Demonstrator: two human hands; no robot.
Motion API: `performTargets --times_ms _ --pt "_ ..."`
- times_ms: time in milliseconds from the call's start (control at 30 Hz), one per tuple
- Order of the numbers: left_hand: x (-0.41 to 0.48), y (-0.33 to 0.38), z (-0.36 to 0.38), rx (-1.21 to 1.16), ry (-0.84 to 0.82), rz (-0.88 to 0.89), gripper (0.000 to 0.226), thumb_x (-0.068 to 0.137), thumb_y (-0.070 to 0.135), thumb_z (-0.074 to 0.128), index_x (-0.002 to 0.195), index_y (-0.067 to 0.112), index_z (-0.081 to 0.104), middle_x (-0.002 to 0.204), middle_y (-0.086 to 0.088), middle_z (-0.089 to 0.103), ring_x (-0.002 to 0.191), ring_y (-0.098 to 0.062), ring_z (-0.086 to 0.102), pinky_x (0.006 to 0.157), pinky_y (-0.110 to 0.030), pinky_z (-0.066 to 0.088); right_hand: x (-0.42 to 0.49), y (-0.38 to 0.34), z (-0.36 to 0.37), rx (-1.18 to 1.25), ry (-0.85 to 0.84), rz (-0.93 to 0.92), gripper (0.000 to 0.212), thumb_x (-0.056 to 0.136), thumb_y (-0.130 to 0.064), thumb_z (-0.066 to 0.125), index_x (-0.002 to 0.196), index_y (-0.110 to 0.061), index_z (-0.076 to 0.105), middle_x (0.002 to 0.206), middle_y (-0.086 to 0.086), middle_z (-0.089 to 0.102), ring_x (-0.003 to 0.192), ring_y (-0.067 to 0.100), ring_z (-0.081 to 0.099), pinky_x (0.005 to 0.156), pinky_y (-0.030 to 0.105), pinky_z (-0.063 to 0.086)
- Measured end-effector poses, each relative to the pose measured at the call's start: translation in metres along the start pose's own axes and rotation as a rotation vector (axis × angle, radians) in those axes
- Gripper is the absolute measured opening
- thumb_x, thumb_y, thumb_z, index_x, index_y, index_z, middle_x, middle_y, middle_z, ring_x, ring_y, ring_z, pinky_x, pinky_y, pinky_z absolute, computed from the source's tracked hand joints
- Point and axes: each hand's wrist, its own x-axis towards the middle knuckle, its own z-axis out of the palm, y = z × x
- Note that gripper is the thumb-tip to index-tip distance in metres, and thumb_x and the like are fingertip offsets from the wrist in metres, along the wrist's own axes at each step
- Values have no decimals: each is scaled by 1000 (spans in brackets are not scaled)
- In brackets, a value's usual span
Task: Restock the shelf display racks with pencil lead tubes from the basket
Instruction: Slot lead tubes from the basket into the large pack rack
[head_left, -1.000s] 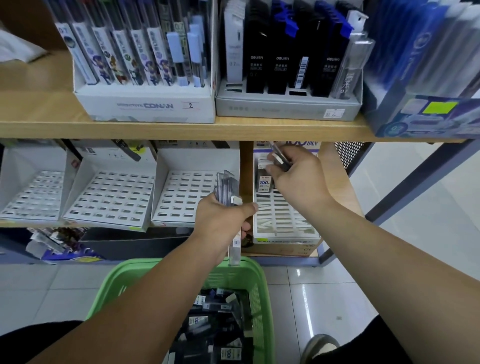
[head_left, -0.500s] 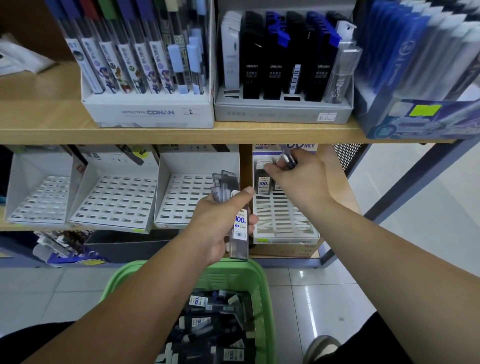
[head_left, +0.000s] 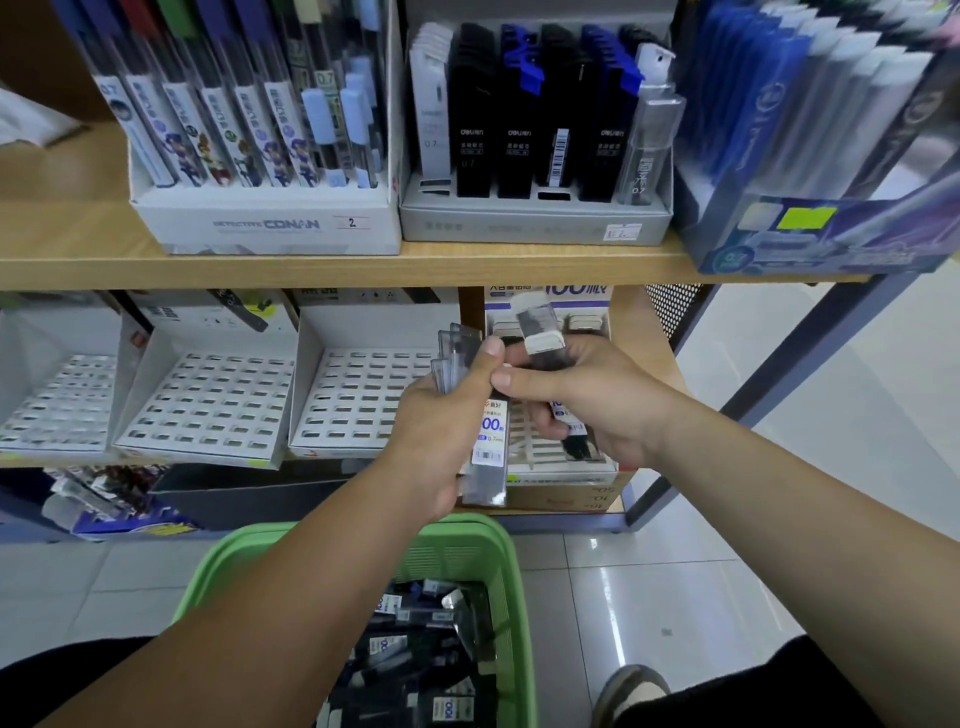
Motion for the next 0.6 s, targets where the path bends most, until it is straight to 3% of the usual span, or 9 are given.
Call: performTargets --times_ms 67,167,233,300,400,500,600 --pt "-1 -3 6 -10 -3 70 43 82 66 74 93 24 69 85 6 75 75 -11 69 60 -26 54 -3 -4 -2 -6 42 19 26 86 -4 79 110 4 70 78 10 65 52 14 52 45 26 34" --pt "7 -12 3 35 57 188 43 86 52 78 80 13 63 62 -6 65 46 -18 57 42 -25 45 -5 -11 -17 -78 243 -13 13 89 -1 76 100 -6 71 79 10 71 50 9 60 45 22 44" --pt "18 -21 -2 141 131 234 40 81 41 87 80 12 60 65 -11 65 49 -23 57 44 -29 48 -3 -12 -32 -168 401 -109 11 89 -5 76 96 -12 71 83 11 75 44 2 57 43 16 42" --pt "27 -31 -5 256 156 237 33 76 27 91 82 14 62 71 -11 69 59 -29 64 54 -39 58 0 -8 -40 -227 481 -177 11 89 -9 77 92 -17 71 85 10 77 50 3 63 50 19 46" --pt "34 -39 -7 301 121 234 24 77 16 89 82 11 65 67 -8 65 61 -26 60 57 -36 54 6 -3 -39 -247 503 -213 7 90 -8 75 91 -14 70 83 13 76 66 10 72 60 23 53" --pt "35 -40 -5 269 100 209 17 81 5 80 88 0 66 68 -12 63 58 -23 57 51 -31 47 11 -3 -35 -192 490 -210 12 91 0 71 91 -11 66 81 15 72 66 18 70 57 18 52" --pt "32 -37 -4 249 98 186 12 84 3 77 86 4 65 67 -12 62 51 -21 56 47 -29 46 15 2 -32 -184 452 -176 15 91 4 69 92 -10 63 82 10 66 63 19 69 65 28 58"
